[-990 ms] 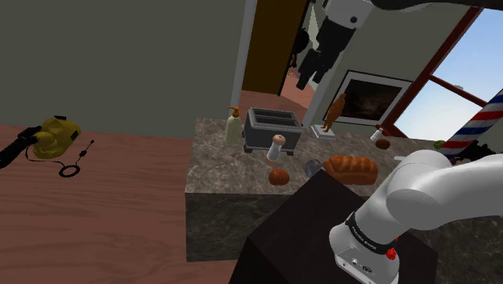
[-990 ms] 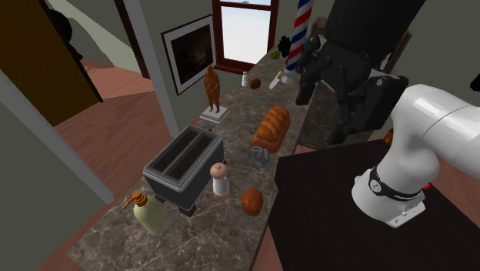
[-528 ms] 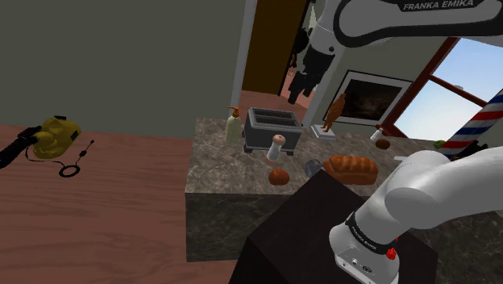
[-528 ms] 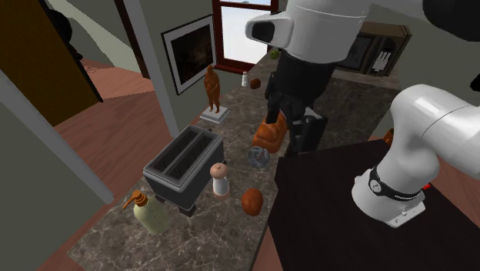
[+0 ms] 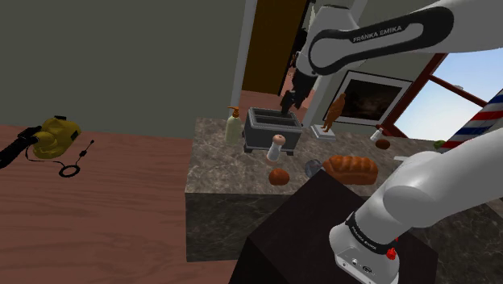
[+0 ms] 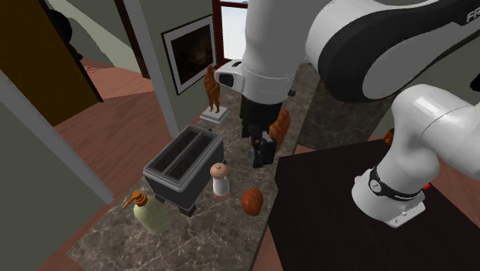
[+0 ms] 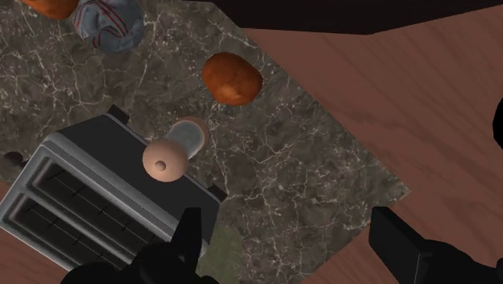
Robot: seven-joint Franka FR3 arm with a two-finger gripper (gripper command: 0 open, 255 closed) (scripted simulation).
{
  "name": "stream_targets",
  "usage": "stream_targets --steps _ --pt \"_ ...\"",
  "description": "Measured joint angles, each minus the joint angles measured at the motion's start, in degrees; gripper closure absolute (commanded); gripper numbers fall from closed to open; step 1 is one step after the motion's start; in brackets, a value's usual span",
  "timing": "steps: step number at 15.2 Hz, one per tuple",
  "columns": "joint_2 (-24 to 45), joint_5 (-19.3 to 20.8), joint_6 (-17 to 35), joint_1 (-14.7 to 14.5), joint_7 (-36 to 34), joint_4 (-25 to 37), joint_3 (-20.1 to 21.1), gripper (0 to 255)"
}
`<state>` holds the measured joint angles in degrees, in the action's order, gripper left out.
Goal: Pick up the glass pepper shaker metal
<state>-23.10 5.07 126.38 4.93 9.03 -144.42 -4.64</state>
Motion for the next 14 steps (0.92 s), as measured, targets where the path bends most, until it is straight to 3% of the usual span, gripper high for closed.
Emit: stream_targets --steps 7,14 --pt "13.7 1.5 11.4 1.9 3.5 1.6 -3.1 0" --pt "28.9 0.9 20.3 3.8 7.6 7.4 -5.3 0"
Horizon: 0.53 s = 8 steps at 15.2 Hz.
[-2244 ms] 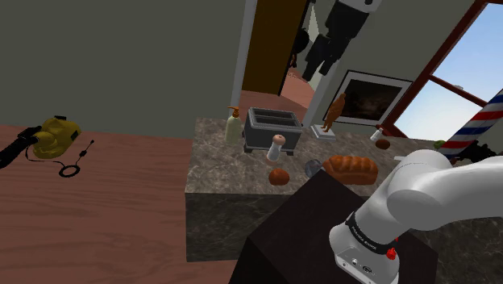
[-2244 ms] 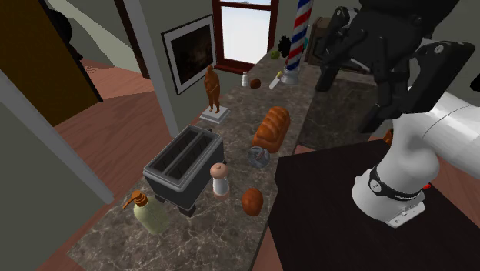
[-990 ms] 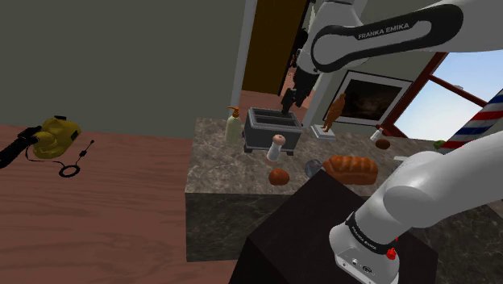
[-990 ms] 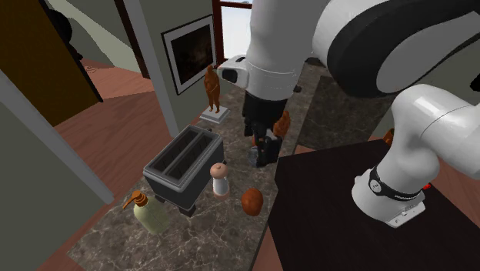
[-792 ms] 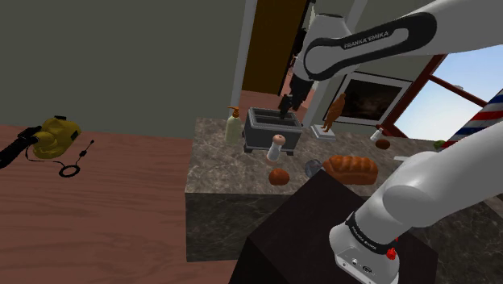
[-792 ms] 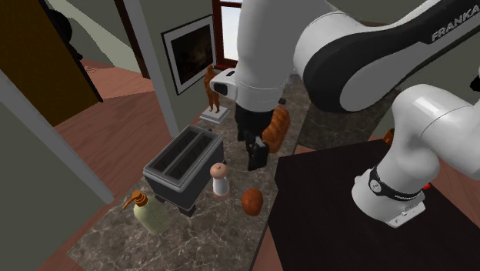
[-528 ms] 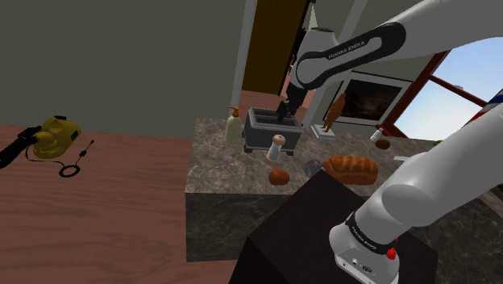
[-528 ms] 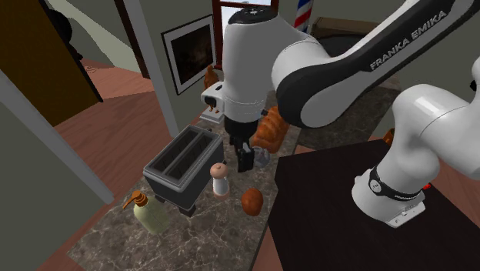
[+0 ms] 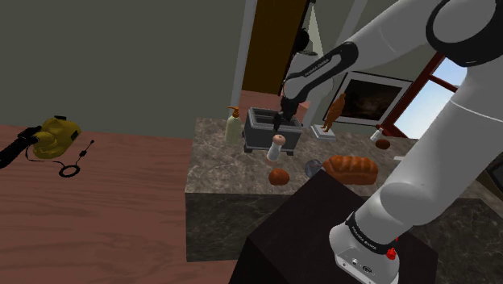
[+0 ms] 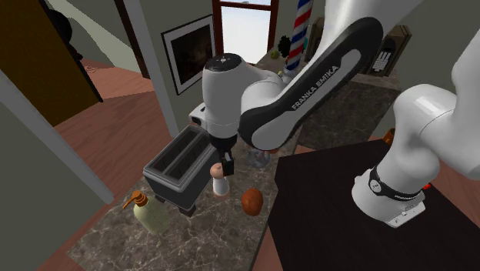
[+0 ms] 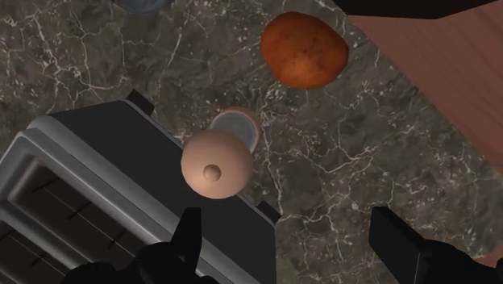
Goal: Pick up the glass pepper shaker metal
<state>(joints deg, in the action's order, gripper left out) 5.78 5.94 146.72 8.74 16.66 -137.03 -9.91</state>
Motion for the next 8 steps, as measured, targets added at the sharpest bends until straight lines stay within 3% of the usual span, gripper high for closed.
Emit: stream_targets --steps 8 --pt "16.7 -2.1 6.7 3.3 4.5 9.4 -0.3 0"
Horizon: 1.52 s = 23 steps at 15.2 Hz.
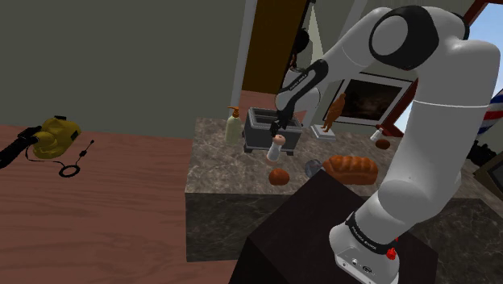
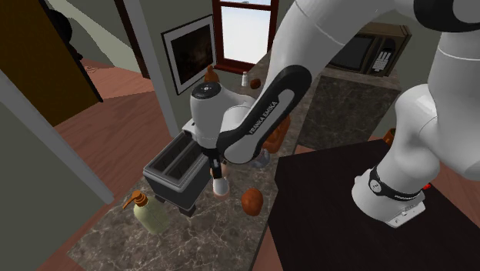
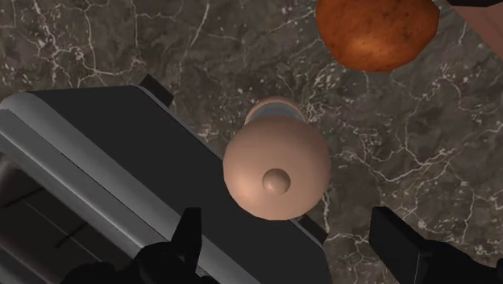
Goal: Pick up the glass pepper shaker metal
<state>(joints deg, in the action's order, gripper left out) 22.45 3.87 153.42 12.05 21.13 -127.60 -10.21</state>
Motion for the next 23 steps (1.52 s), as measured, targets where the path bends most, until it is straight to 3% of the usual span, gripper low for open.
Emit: stream_targets --steps 7,8,23 --pt "6.0 -0.8 4.3 1.0 0.6 1.7 0.6 0" --pt "6.2 -0.8 4.4 1.0 0.6 1.8 0.7 255" --pt "3.8 -0.5 2.5 0.7 0.5 1.3 0.3 255"
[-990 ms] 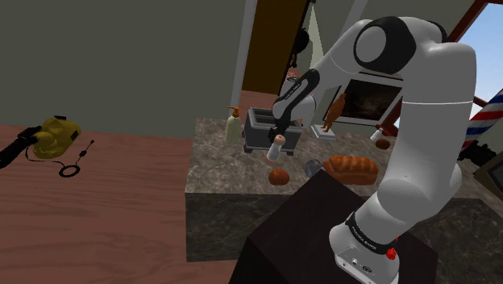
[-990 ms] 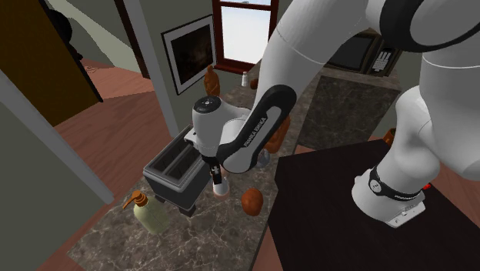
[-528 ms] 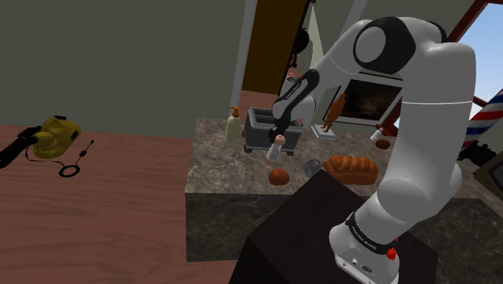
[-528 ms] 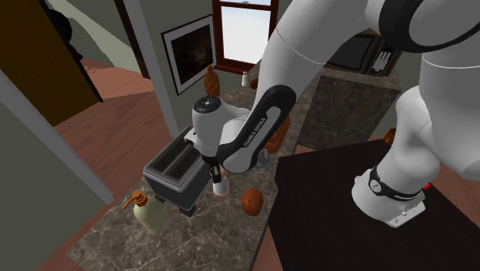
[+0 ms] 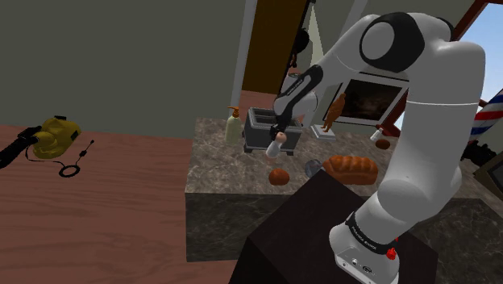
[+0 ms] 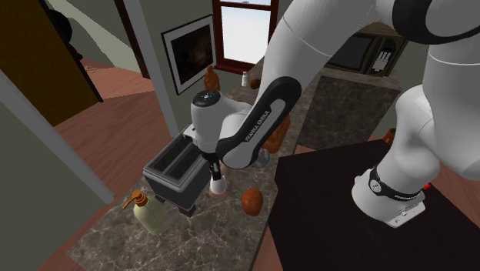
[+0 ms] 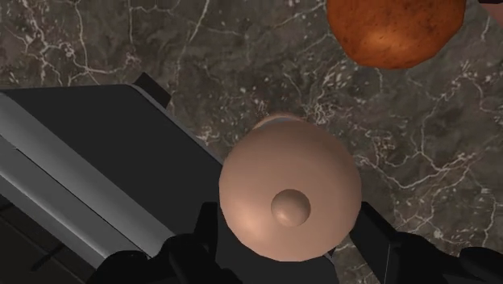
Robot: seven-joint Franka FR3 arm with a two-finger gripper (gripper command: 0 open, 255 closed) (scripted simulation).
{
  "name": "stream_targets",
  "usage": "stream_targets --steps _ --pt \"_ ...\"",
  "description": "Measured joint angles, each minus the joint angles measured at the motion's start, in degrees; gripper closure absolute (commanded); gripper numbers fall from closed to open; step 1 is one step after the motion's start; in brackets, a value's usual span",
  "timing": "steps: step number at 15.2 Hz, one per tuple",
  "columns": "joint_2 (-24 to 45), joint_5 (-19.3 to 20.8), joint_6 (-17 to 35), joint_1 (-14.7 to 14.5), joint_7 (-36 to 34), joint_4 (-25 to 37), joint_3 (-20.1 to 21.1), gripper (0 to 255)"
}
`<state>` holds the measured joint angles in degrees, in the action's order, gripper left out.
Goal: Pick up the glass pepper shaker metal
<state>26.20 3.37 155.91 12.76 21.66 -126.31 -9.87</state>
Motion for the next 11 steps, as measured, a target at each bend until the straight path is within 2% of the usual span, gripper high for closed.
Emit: stream_targets --steps 11 --pt "-7.4 1.0 -6.9 -0.7 -0.1 -0.4 -0.8 255"
